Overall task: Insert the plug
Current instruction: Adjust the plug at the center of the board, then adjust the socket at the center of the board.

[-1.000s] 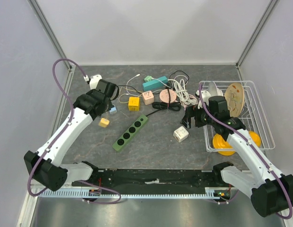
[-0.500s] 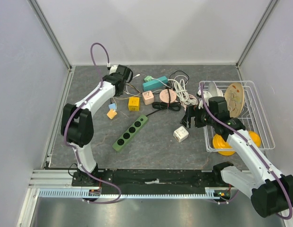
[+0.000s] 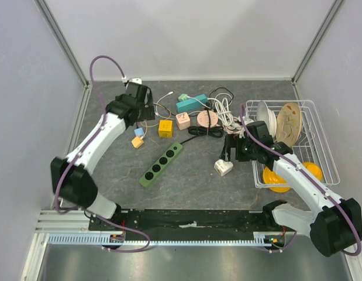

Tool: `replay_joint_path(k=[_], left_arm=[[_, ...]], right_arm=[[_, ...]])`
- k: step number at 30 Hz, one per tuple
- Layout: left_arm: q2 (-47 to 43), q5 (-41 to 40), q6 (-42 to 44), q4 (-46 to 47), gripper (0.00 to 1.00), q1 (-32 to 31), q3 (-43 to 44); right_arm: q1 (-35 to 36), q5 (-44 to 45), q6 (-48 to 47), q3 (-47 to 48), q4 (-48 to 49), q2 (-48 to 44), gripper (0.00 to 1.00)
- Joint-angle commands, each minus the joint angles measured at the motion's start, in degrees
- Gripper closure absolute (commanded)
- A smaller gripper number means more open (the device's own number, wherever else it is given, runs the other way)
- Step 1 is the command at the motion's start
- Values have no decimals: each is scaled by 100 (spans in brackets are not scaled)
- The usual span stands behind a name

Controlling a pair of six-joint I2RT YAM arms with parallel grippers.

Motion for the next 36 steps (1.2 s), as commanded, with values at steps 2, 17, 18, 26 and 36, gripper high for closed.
replay_joint_path(k=[2,17,18,26,36], left_arm=[[-1320,1590,-117,127,1,12,-1223],[-1736,2618,-1058,795,1,12,-3607],[-1709,2768,-1049,891,1,12,-3642],[-1472,3526,-1137,1234,1,-331,-3941],[-1076,3578,-1646,1489,1,-1043,-3836]], right_arm=[[451,386,36,-61,210,109,2],[1479,2020,1072,-1045,1388,-576,2],[1584,2099,1247,-1124,1432,-724,2],[2761,3820,2653,-1704,1565,-1411,2],[3922,5782,4720,-1222,766,-7,2]])
